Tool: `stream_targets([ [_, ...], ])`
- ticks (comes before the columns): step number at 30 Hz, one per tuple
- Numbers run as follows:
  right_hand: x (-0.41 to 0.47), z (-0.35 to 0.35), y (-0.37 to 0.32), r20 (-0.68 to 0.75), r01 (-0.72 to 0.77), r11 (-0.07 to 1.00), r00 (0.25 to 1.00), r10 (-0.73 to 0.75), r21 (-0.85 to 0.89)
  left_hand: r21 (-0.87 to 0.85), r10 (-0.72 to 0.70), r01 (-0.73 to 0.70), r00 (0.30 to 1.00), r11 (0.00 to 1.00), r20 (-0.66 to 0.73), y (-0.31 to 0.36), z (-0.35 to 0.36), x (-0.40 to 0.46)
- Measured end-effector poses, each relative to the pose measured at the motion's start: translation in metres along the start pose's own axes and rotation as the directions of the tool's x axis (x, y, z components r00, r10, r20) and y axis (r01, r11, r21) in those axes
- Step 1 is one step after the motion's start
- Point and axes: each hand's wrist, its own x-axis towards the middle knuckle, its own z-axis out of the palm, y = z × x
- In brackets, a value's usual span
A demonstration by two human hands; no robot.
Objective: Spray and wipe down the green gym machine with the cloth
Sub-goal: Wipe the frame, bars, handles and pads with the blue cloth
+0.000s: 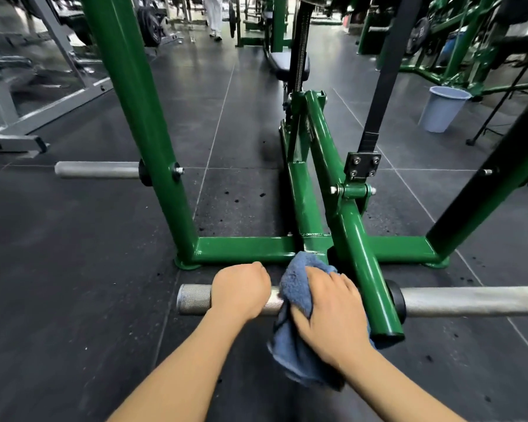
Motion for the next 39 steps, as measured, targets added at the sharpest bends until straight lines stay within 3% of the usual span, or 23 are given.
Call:
stream_targets([
  [3, 0.043, -0.005, -0.017, 0.173, -0.217, 0.976, 0.963, 0.208, 0.035, 0.031, 0.004, -0.005, 0.999, 1.0, 0.04, 0.001, -0.005, 0.0],
  [6, 0.075, -0.006, -0.021, 0.431, -0.333, 0.939, 0.863, 0.265, 0.09, 0.056, 0.055, -0.061, 0.993, 0.997, 0.101, 0.001, -0.009, -0.001],
  [8, 0.069, -0.005, -0.017, 0.389, -0.287, 0.953, 0.892, 0.231, 0.092, 0.033, 0.047, -0.051, 0.991, 0.998, 0.122, 0.001, -0.011, -0.002],
  [11, 0.021, -0.002, -0.011, 0.123, -0.076, 0.982, 0.991, 0.055, 0.173, 0.045, 0.044, -0.051, 0.99, 0.998, 0.135, 0.001, -0.014, -0.005],
  [13, -0.008, 0.001, -0.007, 0.024, 0.038, 0.982, 0.999, -0.044, 0.183, 0.069, 0.048, -0.057, 0.991, 0.996, 0.124, 0.002, -0.013, -0.006],
  [17, 0.005, 0.009, -0.008, -0.08, -0.019, 0.99, 0.996, 0.031, 0.143, 0.051, 0.013, -0.017, 0.996, 0.999, 0.089, 0.002, -0.01, -0.005],
  [19, 0.029, 0.006, -0.014, 0.003, -0.115, 0.99, 0.993, 0.115, 0.086, 0.045, 0.006, -0.009, 0.997, 0.999, 0.071, 0.004, -0.011, -0.004],
  [21, 0.055, 0.011, -0.01, 0.19, -0.189, 0.98, 0.966, 0.173, 0.069, 0.015, -0.033, 0.032, 0.997, 0.999, 0.068, 0.004, -0.011, 0.0],
  [23, 0.078, 0.014, -0.003, 0.402, -0.271, 0.959, 0.889, 0.217, 0.082, -0.025, -0.048, 0.051, 0.994, 0.998, 0.101, 0.004, -0.013, 0.001],
  [25, 0.091, 0.019, 0.0, 0.522, -0.316, 0.941, 0.827, 0.211, 0.121, -0.059, -0.015, 0.022, 0.993, 0.998, 0.119, 0.004, -0.012, -0.001],
  [27, 0.092, 0.02, 0.002, 0.507, -0.322, 0.936, 0.836, 0.211, 0.142, -0.079, -0.014, 0.022, 0.994, 0.997, 0.109, 0.004, -0.013, -0.002],
  [31, 0.078, 0.015, 0.0, 0.345, -0.293, 0.938, 0.913, 0.218, 0.184, -0.057, 0.0, 0.004, 0.997, 0.998, 0.083, 0.002, -0.013, -0.002],
  [35, 0.074, 0.015, -0.008, 0.263, -0.309, 0.938, 0.929, 0.262, 0.159, -0.069, 0.139, -0.132, 0.985, 0.989, 0.106, -0.003, -0.012, -0.003],
  [39, 0.07, 0.011, -0.024, 0.277, -0.373, 0.923, 0.9, 0.335, 0.097, -0.281, 0.293, -0.225, 0.928, 0.933, 0.23, -0.022, -0.015, 0.01],
])
